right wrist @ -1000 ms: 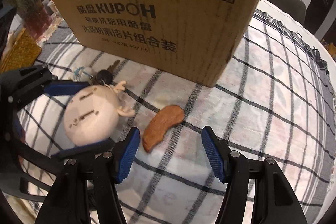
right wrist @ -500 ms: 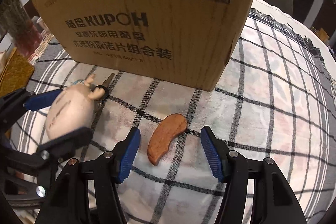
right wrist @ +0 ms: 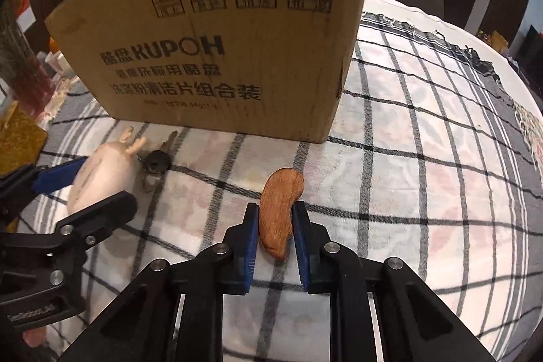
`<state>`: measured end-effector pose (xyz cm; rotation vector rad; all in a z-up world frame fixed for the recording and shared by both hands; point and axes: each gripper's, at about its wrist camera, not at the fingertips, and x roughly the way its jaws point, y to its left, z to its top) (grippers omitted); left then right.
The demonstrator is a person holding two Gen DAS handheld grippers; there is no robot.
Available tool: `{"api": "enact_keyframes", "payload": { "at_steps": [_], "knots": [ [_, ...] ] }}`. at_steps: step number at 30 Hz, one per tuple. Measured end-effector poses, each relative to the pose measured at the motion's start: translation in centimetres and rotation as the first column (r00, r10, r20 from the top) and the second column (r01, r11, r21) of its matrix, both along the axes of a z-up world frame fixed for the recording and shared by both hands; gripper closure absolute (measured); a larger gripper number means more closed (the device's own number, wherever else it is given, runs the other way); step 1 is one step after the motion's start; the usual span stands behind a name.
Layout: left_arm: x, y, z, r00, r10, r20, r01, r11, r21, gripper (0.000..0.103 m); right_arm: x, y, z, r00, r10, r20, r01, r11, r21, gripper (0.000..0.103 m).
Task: Organize rigid objects
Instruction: 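Lift the white toy and brown comb and carry both over the box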
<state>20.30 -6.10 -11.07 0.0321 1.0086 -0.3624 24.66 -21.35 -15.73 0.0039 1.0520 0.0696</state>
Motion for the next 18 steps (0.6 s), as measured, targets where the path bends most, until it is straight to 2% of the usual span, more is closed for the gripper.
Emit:
{"api": "enact_keyframes", "payload": {
  "at_steps": [7,18],
  "knots": [
    [-0.9,0.0,1.7,0.998,0.006,0.057,-0.006,1.0,0.006,0.033,-1.9,0.0,1.7,0.999,-0.024,0.037,0.023,1.0,0.019,0.082],
    [-2.3,1.1,5.2,0.99,0.018,0.14,-0.015,1.0,-0.023,0.033,-3.9,0.1,6.5,0.988,-0.046,0.146,0.043,0.999,0.022,0.082]
  ]
}}
